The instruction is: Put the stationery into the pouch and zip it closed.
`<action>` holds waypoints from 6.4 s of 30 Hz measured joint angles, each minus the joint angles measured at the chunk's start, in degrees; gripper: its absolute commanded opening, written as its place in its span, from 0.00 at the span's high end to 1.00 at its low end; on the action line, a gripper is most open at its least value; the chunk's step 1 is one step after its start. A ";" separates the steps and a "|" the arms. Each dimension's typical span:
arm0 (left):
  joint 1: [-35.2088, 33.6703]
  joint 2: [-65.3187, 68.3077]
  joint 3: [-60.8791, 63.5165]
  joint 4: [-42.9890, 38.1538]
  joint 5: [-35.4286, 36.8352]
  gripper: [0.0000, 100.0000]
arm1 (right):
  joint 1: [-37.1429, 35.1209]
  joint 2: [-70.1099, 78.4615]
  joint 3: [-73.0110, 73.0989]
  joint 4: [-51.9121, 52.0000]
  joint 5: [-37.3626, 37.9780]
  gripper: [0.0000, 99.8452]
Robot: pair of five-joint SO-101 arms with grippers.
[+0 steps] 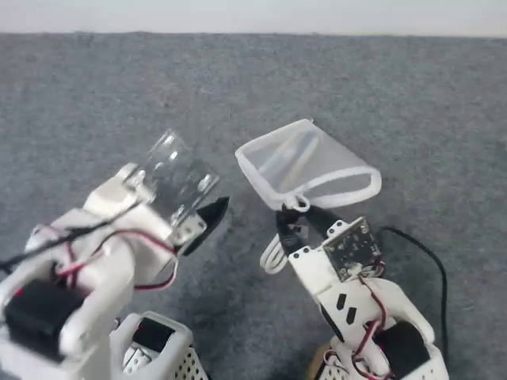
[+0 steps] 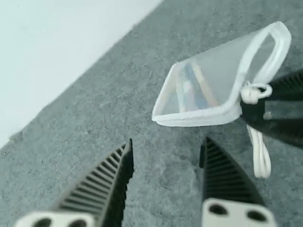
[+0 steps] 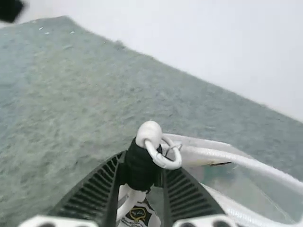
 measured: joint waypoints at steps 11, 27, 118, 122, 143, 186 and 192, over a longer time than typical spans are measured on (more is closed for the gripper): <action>0.00 -10.64 14.77 -5.10 0.00 0.79 | 2.81 0.00 -1.23 0.00 5.36 0.99; 12.13 -27.25 38.33 -20.04 3.25 0.78 | 3.16 0.00 -1.32 0.53 9.14 0.99; 27.43 -31.12 75.87 -66.99 9.05 0.99 | 12.75 -1.14 -17.49 16.88 14.07 0.99; 27.43 -31.12 75.87 -66.99 6.24 0.99 | 16.70 -1.14 -17.14 13.98 11.25 0.99; 26.90 -31.21 75.69 -66.20 2.64 0.99 | 28.92 -1.14 -8.70 1.49 7.56 0.99; 17.49 -49.58 70.68 -40.62 2.73 0.99 | 35.87 -0.79 4.40 -16.18 7.30 0.99; 10.20 -49.76 69.19 -40.26 2.46 0.99 | 35.87 -1.05 4.31 -16.26 7.30 0.99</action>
